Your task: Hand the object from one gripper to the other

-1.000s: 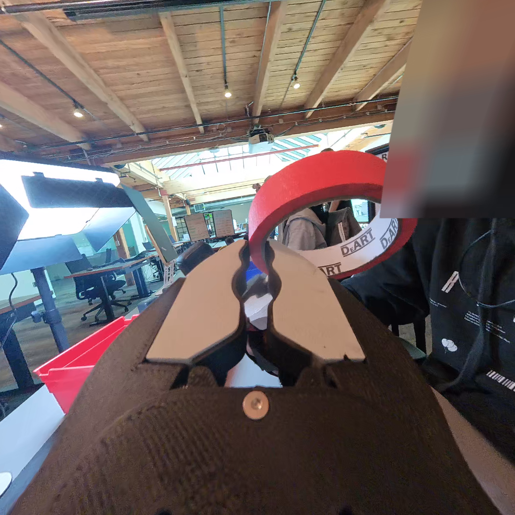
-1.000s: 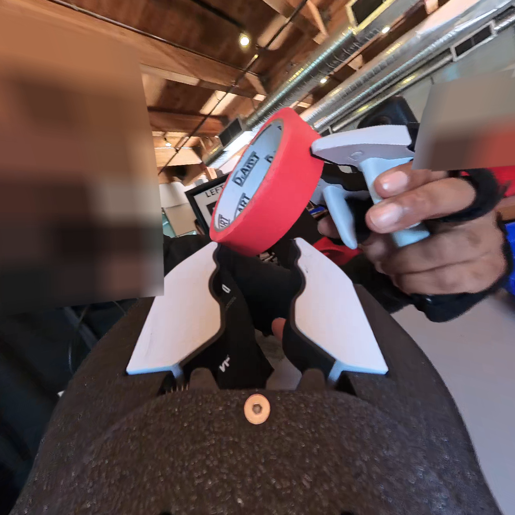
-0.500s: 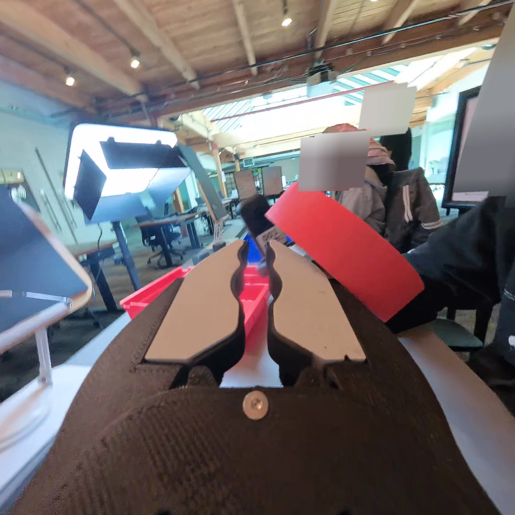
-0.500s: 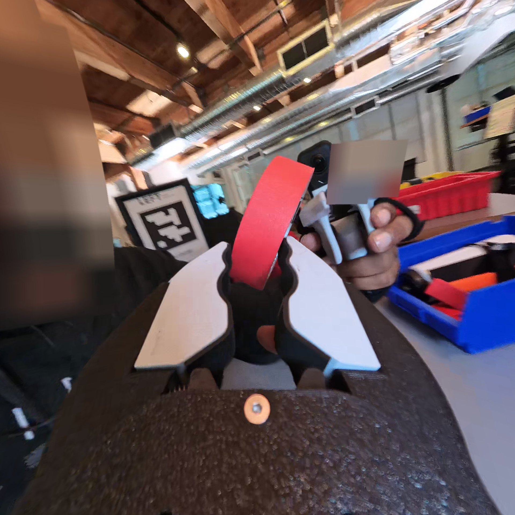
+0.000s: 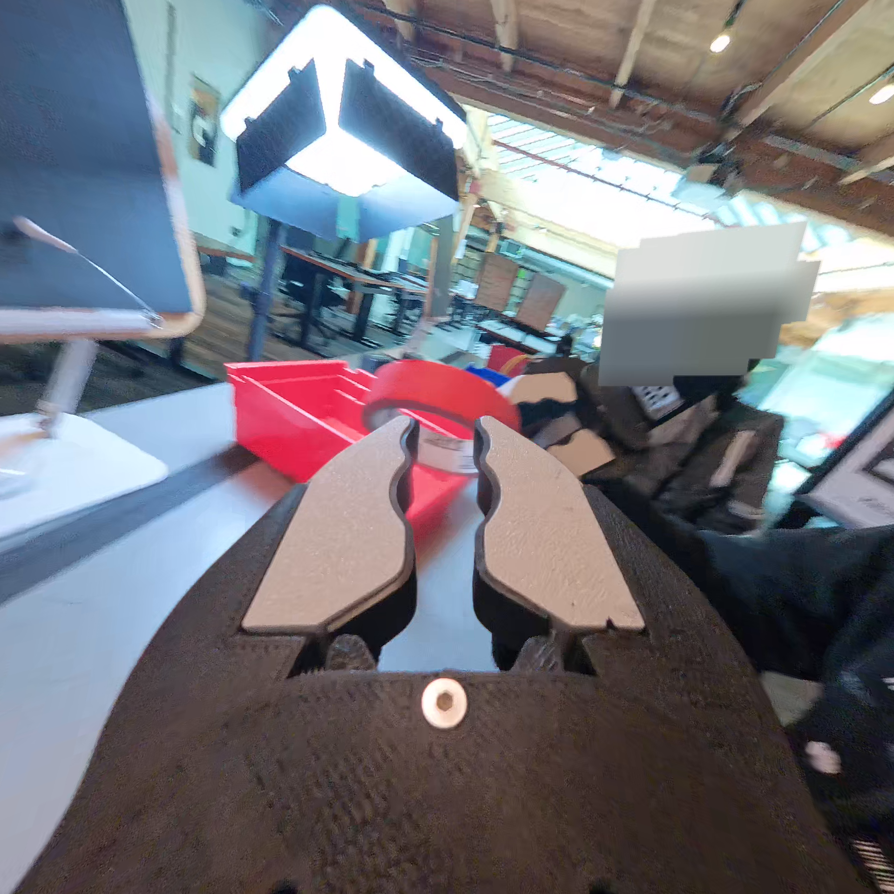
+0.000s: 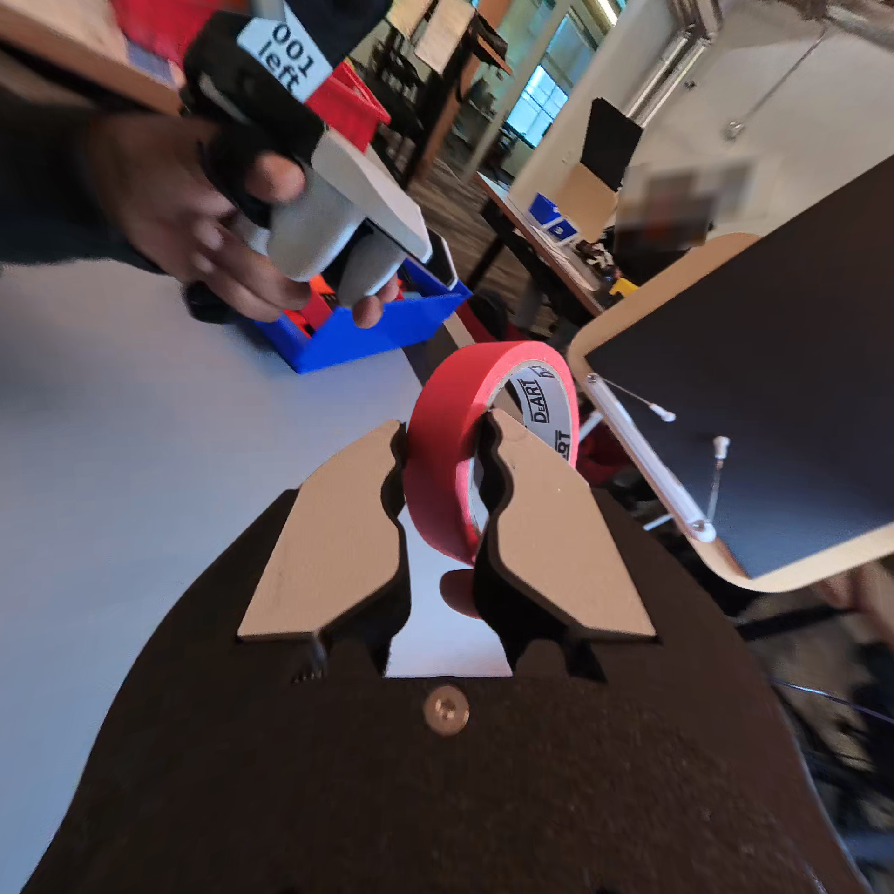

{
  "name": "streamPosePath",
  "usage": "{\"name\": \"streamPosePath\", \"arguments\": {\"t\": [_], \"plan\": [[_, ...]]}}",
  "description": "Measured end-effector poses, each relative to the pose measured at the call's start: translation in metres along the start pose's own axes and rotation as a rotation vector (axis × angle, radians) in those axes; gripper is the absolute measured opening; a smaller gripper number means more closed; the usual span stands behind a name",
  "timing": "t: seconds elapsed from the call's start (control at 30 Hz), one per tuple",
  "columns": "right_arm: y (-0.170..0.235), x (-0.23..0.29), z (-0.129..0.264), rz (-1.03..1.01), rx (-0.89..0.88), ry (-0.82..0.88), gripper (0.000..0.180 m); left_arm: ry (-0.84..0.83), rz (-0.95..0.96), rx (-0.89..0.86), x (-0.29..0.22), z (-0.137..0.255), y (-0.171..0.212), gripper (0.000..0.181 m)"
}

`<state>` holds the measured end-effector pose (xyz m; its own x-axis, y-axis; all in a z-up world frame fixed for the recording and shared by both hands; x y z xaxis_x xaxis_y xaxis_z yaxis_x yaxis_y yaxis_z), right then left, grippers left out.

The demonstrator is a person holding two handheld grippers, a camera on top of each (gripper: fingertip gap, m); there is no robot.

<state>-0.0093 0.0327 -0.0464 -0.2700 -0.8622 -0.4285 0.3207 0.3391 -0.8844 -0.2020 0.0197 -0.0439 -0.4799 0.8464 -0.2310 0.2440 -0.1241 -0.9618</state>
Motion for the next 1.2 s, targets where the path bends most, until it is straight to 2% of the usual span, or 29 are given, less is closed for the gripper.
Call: {"name": "streamPosePath", "arguments": {"t": [0.1,0.23,0.33,0.4,0.5,0.6,0.77,0.87,0.93,1.07,1.1,1.17,1.2], "plan": [[0.01,0.008,-0.011,0.218,0.053,0.133,0.028,0.011,0.139,0.092,-0.004,-0.02,0.02,0.033],[0.029,0.031,-0.03,0.689,0.14,0.312,0.028,-0.079,0.237,0.104,0.002,-0.031,0.038,0.046],[0.043,0.05,-0.044,0.802,0.126,0.302,0.028,-0.143,0.282,0.116,0.015,-0.028,0.05,0.034],[0.051,0.048,-0.047,0.808,0.129,0.292,0.028,-0.131,0.282,0.146,0.022,-0.026,0.056,0.033],[0.053,0.043,-0.047,0.745,0.129,0.299,0.027,-0.125,0.203,0.146,0.024,-0.026,0.055,0.031],[0.037,0.047,-0.04,0.654,0.028,0.258,0.036,-0.184,0.038,0.161,0.027,-0.018,0.046,0.03],[0.001,0.031,-0.018,0.274,-0.088,0.118,0.044,-0.195,-0.323,0.206,0.015,-0.005,0.023,0.029],[-0.004,0.006,-0.002,0.013,-0.118,-0.005,0.051,-0.117,-0.507,0.257,-0.005,-0.003,0.013,0.029],[0.005,-0.004,0.001,-0.089,-0.086,-0.118,0.058,-0.046,-0.574,0.254,-0.019,-0.003,0.008,0.029],[0.024,0.009,-0.008,-0.268,-0.078,-0.426,0.069,0.166,-0.56,0.156,-0.044,-0.005,0.006,0.029],[0.025,0.011,-0.01,-0.297,-0.099,-0.454,0.06,0.199,-0.545,0.128,-0.046,-0.004,0.005,0.029],[0.023,0.005,-0.006,-0.349,-0.201,-0.464,0.031,0.24,-0.492,0.099,-0.045,0.001,0.001,0.029],[0.02,0.002,-0.001,-0.385,-0.247,-0.501,0.029,0.251,-0.461,0.099,-0.042,0.003,0.0,0.029]]}}
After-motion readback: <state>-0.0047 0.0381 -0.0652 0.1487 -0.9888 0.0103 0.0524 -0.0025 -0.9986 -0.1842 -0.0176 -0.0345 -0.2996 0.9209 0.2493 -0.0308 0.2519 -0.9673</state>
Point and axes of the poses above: each gripper's, where its closed fingertips meet, z back along the fingers, y out of its underside, x = y × z across the jaws, the point moved 8 cm from there along z, back along the fingers, and after that the axes turned 8 degrees about -z, right-handed, at the moved point
